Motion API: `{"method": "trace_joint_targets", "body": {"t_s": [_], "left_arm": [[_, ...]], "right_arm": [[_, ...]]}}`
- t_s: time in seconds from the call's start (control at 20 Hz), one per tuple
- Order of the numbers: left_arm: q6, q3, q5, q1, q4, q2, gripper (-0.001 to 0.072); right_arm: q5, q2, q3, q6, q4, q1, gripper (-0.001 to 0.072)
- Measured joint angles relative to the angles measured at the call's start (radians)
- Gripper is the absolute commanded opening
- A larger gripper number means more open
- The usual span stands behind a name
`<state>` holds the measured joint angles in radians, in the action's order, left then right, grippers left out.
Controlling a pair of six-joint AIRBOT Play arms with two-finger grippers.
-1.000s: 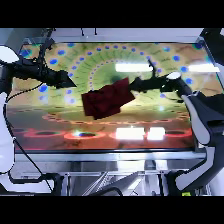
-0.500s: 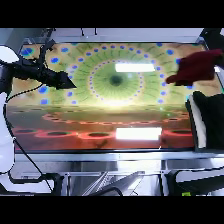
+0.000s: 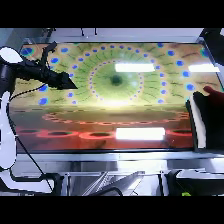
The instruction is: Fold the shirts.
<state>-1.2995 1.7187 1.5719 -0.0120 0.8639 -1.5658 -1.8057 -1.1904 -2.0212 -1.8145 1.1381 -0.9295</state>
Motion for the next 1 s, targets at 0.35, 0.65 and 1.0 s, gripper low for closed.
{"method": "trace_joint_targets", "body": {"t_s": [0.35,0.65,1.0], "left_arm": [[0.017,0.0,0.008,-0.003,-0.001,-0.032,0.0014],[0.054,0.0,0.011,-0.003,-0.002,-0.034,0.0014],[0.079,0.0,0.021,-0.003,-0.003,-0.035,0.0014]], "right_arm": [[-0.029,0.085,0.08,0.019,-0.008,-0.019,0.0013],[-0.032,0.229,0.457,0.054,0.13,-0.02,0.0013],[-0.032,0.252,0.688,0.077,0.474,-0.019,0.0705]]}}
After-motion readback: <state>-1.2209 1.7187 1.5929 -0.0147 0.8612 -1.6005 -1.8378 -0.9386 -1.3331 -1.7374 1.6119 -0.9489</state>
